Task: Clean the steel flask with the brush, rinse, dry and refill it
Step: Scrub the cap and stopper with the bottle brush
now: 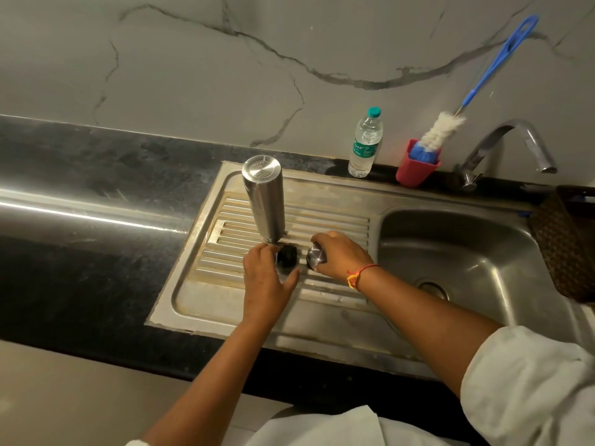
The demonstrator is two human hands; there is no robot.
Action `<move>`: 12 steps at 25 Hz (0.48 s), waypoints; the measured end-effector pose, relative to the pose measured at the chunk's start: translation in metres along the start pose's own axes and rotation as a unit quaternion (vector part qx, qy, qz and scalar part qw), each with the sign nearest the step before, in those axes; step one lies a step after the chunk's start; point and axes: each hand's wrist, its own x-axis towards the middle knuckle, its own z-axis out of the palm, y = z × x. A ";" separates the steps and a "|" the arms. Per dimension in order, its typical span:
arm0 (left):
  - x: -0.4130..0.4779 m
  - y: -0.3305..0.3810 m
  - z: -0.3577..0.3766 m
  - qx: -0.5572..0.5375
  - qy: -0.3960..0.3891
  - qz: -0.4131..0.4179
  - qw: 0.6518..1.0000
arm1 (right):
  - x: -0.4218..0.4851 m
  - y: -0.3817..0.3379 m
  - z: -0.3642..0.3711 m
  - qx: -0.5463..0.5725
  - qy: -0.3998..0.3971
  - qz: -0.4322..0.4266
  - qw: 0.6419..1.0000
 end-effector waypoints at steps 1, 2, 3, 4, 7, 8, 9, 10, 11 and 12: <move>-0.001 0.002 0.003 -0.005 -0.005 0.014 1.000 | -0.001 0.001 0.001 0.003 0.007 -0.001 1.000; -0.001 0.005 0.005 -0.014 -0.008 0.021 1.000 | -0.002 0.003 0.001 0.014 0.013 0.000 1.000; -0.002 0.009 0.007 -0.031 -0.011 0.021 0.999 | -0.004 0.005 0.000 0.041 0.019 0.013 0.999; -0.001 0.014 0.010 -0.053 -0.014 0.018 0.998 | -0.007 0.007 -0.003 0.094 0.030 0.040 0.994; 0.003 0.032 0.020 -0.121 -0.034 -0.006 0.992 | -0.019 0.014 -0.017 0.413 0.041 0.152 0.897; 0.004 0.040 0.024 -0.144 -0.050 -0.030 0.988 | -0.025 0.017 -0.022 0.526 0.025 0.175 0.832; 0.006 0.050 0.028 -0.169 -0.072 -0.059 0.981 | -0.031 0.021 -0.026 0.610 0.008 0.187 0.770; 0.007 0.062 0.032 -0.197 -0.099 -0.086 0.972 | -0.038 0.027 -0.030 0.657 0.000 0.195 0.728; 0.008 0.075 0.034 -0.229 -0.125 -0.105 0.960 | -0.044 0.032 -0.032 0.678 -0.004 0.202 0.707; 0.008 0.089 0.039 -0.268 -0.148 -0.117 0.945 | -0.051 0.040 -0.034 0.688 -0.006 0.206 0.696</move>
